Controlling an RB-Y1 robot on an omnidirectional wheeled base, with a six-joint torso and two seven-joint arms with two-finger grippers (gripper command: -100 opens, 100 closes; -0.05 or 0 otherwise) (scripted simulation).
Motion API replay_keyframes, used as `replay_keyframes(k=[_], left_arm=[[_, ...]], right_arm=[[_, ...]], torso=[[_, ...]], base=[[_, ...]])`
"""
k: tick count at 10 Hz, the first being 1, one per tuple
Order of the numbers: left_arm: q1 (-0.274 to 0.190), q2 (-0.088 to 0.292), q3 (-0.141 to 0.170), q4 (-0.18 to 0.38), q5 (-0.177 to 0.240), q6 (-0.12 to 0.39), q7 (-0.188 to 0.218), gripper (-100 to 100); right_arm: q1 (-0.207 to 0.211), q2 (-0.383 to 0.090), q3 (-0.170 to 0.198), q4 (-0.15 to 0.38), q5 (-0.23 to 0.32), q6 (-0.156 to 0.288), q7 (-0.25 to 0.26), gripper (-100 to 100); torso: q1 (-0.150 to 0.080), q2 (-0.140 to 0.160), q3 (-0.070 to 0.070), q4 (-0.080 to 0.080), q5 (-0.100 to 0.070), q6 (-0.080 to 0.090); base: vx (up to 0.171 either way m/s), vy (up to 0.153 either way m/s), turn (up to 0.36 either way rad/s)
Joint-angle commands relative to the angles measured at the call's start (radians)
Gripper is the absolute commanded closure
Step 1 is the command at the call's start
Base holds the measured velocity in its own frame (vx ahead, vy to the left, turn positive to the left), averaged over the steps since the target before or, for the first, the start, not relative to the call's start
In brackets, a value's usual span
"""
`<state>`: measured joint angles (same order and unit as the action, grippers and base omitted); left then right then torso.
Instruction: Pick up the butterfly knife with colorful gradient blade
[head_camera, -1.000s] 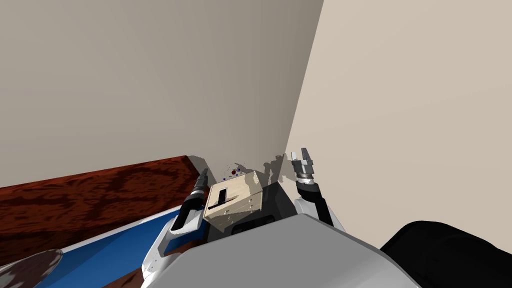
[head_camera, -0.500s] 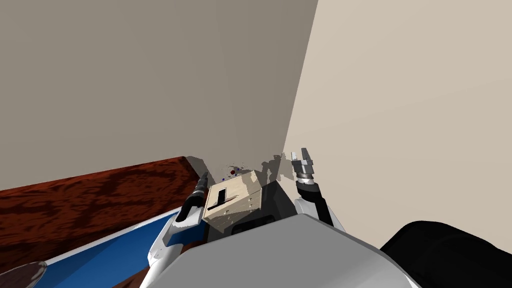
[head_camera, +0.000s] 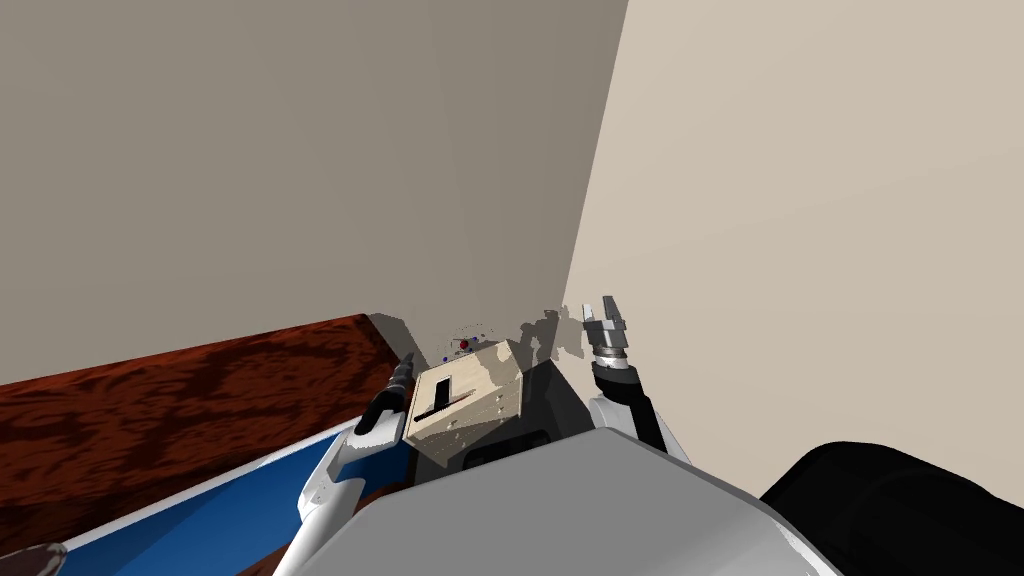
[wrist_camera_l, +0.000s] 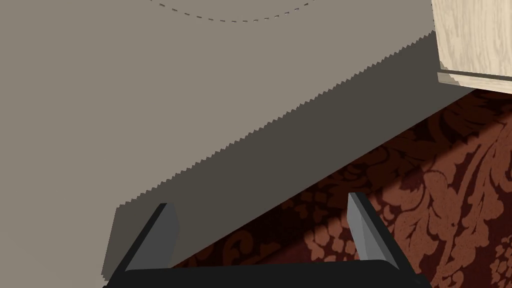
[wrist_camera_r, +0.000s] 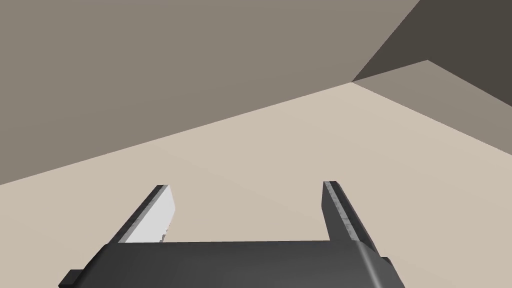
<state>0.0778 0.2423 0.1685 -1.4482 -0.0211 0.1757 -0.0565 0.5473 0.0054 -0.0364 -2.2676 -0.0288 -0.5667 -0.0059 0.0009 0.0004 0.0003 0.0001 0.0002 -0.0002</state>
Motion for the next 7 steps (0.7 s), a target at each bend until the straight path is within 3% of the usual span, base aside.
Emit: replay_keyframes(k=[1, 2, 3, 4, 5, 7], left_arm=[[-0.017, -0.002, 0.007, 0.05, -0.002, 0.024, 0.001, -100], [-0.017, -0.002, 0.007, 0.053, -0.002, 0.024, 0.001, -100], [-0.047, 0.009, 0.018, 0.094, 0.003, 0.073, 0.006, -100], [-0.047, 0.009, 0.018, 0.117, 0.003, 0.076, 0.006, -100], [-0.078, 0.02, 0.029, 0.149, 0.009, 0.118, 0.012, -100], [-0.078, 0.02, 0.029, 0.182, 0.009, 0.129, 0.012, -100]], right_arm=[[0.0, 0.0, 0.0, 0.0, 0.0, 0.0, 0.0, 0], [0.0, 0.0, 0.0, 0.0, 0.0, 0.0, 0.0, 0], [0.0, 0.0, 0.0, 0.0, 0.0, 0.0, 0.0, 0], [0.0, 0.0, 0.0, 0.0, 0.0, 0.0, 0.0, 0], [0.0, 0.0, 0.0, 0.0, 0.0, 0.0, 0.0, 0], [0.0, 0.0, 0.0, 0.0, 0.0, 0.0, 0.0, 0]], torso=[[0.0, 0.0, 0.0, 0.0, 0.0, 0.0], [0.0, 0.0, 0.0, 0.0, 0.0, 0.0], [0.0, 0.0, 0.0, 0.0, 0.0, 0.0], [0.0, 0.0, 0.0, 0.0, 0.0, 0.0], [0.0, 0.0, 0.0, 0.0, 0.0, 0.0], [0.0, 0.0, 0.0, 0.0, 0.0, 0.0]], base=[[-0.017, 0.016, -0.05], [-0.01, 0.009, 0.01], [-0.017, 0.015, -0.085], [-0.017, 0.015, -0.056], [-0.018, 0.019, -0.078], [-0.013, 0.012, -0.027]])
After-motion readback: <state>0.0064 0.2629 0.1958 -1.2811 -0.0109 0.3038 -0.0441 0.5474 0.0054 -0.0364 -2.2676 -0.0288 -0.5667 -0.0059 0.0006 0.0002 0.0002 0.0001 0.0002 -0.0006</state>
